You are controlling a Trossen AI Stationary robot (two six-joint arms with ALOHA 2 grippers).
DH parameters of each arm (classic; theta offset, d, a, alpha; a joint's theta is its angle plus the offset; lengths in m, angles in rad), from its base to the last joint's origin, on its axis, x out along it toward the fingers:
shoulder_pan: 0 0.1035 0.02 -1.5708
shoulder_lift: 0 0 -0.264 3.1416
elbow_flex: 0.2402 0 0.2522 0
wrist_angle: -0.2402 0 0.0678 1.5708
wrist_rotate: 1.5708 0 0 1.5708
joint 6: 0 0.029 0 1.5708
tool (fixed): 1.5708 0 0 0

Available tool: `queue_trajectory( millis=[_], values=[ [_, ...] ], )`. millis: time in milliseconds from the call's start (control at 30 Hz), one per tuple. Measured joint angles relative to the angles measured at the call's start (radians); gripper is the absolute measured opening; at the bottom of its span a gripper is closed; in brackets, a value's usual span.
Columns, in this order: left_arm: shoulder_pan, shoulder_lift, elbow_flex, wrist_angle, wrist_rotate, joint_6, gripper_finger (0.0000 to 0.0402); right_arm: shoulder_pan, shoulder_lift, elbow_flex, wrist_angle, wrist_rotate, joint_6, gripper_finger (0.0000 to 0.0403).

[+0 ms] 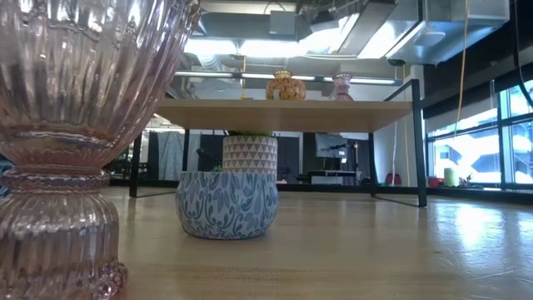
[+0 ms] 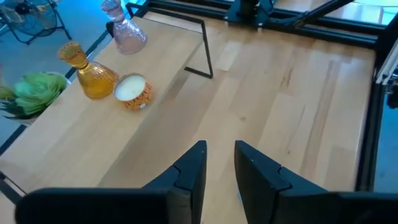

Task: Pick & Place candle stick holders
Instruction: Put the right blue candle on the shelf aligned with the violet candle holder

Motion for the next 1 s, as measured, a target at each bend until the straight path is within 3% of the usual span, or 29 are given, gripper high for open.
queue_trajectory(
  millis=[200,367,533,733,833,1000],
  values=[
    [0.035,0.002,0.000,0.000,0.008,0.001,0.0076,-0.019,-0.070,-0.091,0.037,0.000,-0.027,0.0170],
    [0.061,-0.001,-0.027,0.049,0.011,-0.049,0.0076,-0.040,-0.180,-0.248,0.166,-0.024,-0.049,0.0170],
    [0.093,-0.029,-0.157,0.187,-0.031,-0.115,0.0076,-0.060,-0.294,-0.381,0.251,-0.062,-0.054,0.0169],
    [0.187,-0.118,-0.360,0.486,-0.061,-0.090,0.0076,-0.060,-0.439,-0.427,0.143,-0.023,-0.065,0.0169],
    [0.291,-0.178,-0.466,0.694,0.063,0.049,0.0076,-0.060,-0.521,-0.442,0.059,0.024,-0.089,0.0169],
    [0.518,-0.219,-0.592,0.991,0.463,0.259,0.0076,-0.071,-0.689,-0.560,0.048,0.059,-0.173,0.0169]
  ],
)
